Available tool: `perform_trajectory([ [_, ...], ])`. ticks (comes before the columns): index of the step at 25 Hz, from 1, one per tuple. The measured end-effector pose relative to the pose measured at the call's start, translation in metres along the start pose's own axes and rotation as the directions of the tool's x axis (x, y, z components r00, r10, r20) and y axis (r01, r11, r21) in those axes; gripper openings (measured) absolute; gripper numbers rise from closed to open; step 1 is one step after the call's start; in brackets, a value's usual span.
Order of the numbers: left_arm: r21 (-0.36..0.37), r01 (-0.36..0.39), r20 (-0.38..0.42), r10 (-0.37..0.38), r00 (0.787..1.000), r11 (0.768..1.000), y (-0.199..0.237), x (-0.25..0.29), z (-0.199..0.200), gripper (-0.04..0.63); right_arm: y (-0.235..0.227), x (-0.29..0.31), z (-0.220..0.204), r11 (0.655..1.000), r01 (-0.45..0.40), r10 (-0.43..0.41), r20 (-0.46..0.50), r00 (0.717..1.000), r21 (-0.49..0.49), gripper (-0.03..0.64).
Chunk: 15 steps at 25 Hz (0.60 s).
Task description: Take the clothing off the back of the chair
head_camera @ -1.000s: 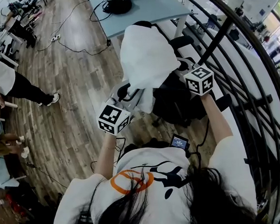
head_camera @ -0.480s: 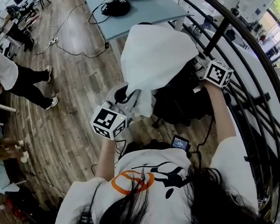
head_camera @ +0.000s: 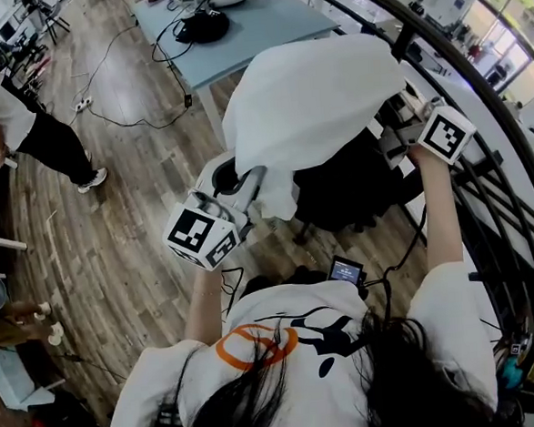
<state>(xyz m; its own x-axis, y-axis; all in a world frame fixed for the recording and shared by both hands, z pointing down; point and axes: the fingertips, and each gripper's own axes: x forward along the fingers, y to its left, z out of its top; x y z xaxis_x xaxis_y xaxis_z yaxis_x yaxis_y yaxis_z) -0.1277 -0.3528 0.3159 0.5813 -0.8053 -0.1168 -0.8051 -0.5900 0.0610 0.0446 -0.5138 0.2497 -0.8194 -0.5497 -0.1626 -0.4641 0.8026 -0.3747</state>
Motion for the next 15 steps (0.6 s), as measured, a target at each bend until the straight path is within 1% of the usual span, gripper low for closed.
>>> perform_trajectory([
  [2, -0.009, 0.030, 0.024, -0.030, 0.999, 1.000, 0.002, -0.006, 0.009, 0.048, 0.018, 0.000, 0.011, 1.000, 0.002, -0.002, 0.018, 1.000, -0.031, 0.072],
  [7, -0.004, 0.097, 0.045, -0.097, 0.994, 0.995, 0.000, -0.024, 0.028, 0.048, 0.070, -0.008, 0.034, 0.993, 0.019, -0.012, 0.062, 0.998, -0.115, 0.072],
  [11, -0.015, 0.146, 0.065, -0.145, 0.987, 0.989, -0.001, -0.046, 0.034, 0.048, 0.117, -0.015, 0.037, 0.986, 0.029, -0.013, 0.100, 0.995, -0.162, 0.072],
  [15, -0.039, 0.211, 0.051, -0.209, 0.977, 0.977, -0.011, -0.063, 0.029, 0.048, 0.155, -0.034, 0.034, 0.979, 0.060, -0.035, 0.126, 0.991, -0.196, 0.072],
])
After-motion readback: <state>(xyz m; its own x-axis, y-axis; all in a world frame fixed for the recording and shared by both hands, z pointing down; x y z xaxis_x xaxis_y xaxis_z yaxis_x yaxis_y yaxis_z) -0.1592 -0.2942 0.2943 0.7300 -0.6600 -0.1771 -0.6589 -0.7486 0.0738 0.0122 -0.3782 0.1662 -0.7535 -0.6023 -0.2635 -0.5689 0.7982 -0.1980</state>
